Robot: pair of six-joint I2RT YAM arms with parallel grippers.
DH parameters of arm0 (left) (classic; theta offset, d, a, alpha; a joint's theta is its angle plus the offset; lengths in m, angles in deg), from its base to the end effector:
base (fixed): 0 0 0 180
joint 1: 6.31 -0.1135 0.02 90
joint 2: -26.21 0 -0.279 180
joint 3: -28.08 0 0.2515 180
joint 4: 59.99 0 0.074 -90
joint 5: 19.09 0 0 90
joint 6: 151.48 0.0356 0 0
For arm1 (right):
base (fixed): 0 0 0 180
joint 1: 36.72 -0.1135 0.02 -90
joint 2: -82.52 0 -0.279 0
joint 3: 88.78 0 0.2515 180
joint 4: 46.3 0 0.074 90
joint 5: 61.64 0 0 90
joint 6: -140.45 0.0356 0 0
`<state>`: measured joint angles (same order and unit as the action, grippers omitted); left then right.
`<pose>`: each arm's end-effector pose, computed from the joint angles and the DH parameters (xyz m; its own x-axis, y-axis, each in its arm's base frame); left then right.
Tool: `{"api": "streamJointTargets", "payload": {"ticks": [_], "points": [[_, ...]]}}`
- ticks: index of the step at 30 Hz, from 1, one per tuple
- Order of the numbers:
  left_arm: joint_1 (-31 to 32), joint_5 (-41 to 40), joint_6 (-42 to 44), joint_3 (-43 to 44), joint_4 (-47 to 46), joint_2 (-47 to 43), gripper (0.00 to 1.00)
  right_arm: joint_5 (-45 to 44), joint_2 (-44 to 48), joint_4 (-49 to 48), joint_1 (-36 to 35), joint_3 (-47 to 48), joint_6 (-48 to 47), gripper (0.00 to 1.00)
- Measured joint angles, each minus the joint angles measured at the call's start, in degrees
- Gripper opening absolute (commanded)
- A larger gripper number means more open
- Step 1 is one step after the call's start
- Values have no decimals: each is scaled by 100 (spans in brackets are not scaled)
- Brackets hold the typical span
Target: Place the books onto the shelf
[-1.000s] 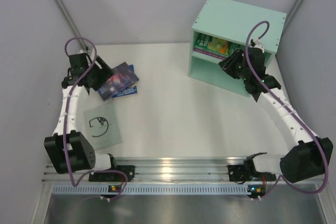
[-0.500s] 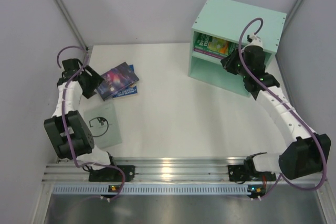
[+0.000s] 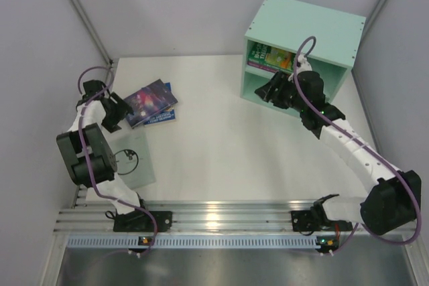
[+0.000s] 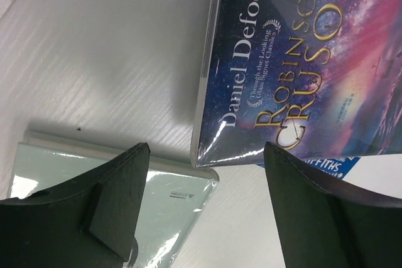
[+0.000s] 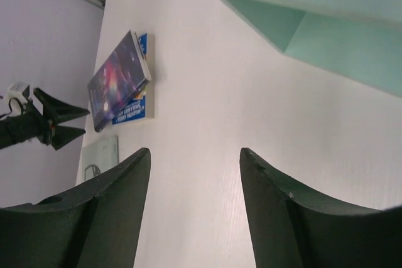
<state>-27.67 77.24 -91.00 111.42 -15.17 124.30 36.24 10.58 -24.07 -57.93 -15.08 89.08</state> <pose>0.3347 0.1267 0.2314 -0.5460 -0.7394 -0.3939 -0.6654 0.6684 -0.3323 0.2660 0.1085 0.3483 -0.5532 0.4487 -0.7019 -0.1700 0.7641 0.6223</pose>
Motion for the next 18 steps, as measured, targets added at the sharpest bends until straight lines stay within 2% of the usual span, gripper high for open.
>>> {"api": "streamJointTargets", "payload": {"ticks": [6, 12, 18], "points": [[-267, 476, -11, -81, -409, 138, 76, 61, 24, -11, -146, -337, 162, 62], [-671, 1320, -341, -525, -1113, 380, 74, 20, 258, -39, -146, -407, 197, 64], [-754, 2033, -656, -852, -1836, 632, 73, -22, 365, -63, -151, -407, 208, 65]]}}
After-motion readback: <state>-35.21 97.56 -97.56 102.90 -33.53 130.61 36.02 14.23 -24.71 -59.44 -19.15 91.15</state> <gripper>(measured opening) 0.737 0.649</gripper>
